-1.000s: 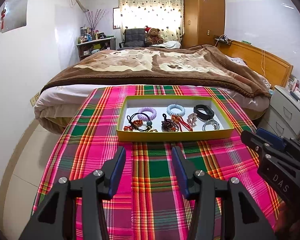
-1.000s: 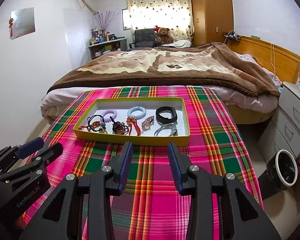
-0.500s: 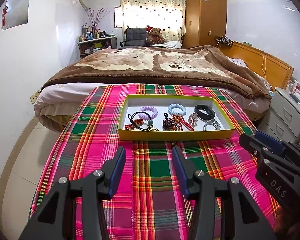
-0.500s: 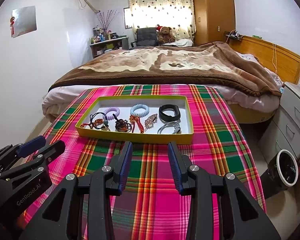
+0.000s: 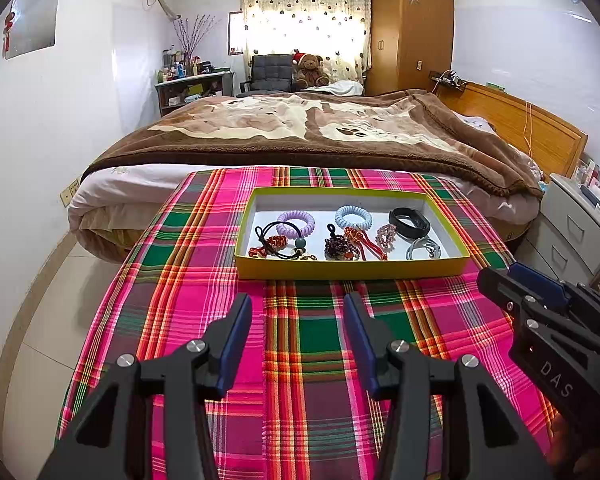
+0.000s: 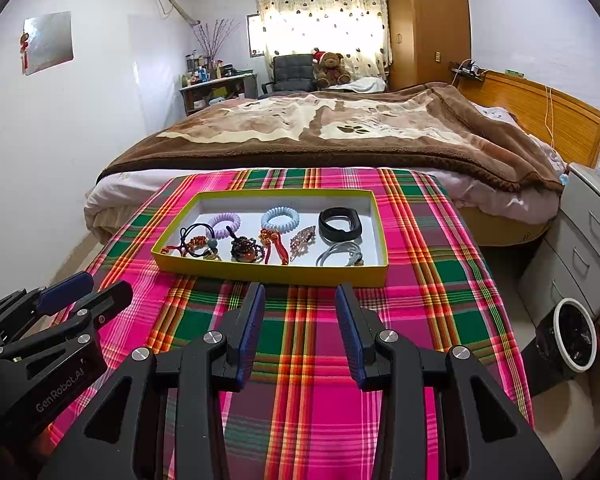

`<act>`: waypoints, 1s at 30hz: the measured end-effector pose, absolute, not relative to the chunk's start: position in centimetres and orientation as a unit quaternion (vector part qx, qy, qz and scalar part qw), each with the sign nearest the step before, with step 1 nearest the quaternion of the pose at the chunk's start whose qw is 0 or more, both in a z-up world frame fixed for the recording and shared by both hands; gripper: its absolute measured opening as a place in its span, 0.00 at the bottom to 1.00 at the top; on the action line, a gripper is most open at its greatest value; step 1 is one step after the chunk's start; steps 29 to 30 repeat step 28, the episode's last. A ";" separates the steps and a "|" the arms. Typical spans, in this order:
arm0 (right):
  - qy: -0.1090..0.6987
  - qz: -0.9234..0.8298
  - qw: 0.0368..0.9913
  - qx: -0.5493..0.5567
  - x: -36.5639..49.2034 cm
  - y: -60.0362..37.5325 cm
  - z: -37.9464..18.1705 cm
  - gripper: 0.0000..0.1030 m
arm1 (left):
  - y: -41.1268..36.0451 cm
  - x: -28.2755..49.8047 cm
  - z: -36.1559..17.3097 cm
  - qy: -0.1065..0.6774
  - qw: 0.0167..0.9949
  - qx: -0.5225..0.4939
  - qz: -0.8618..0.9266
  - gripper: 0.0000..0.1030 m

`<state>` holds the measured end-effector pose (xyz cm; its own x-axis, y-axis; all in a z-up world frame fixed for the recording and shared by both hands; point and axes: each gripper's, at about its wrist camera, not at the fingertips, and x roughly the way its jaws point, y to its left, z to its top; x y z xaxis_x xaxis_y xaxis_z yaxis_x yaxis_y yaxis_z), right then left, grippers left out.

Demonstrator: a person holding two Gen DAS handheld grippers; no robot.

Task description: Organize jewelry

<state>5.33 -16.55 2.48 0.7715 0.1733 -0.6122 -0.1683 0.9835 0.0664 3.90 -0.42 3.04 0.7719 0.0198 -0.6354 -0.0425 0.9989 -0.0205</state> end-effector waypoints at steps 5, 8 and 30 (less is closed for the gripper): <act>0.325 0.090 0.941 0.005 5.3 -16.6 2.3 0.36 | -0.4 4.0 2.9 0.338 0.941 -0.017 0.016 0.48; 0.326 0.090 0.941 0.005 5.2 -16.6 2.3 0.36 | -0.4 4.0 2.9 0.339 0.941 -0.017 0.016 0.48; 0.329 0.089 0.940 0.005 5.2 -16.7 2.2 0.36 | -0.2 4.2 2.5 0.347 0.937 -0.024 0.024 0.48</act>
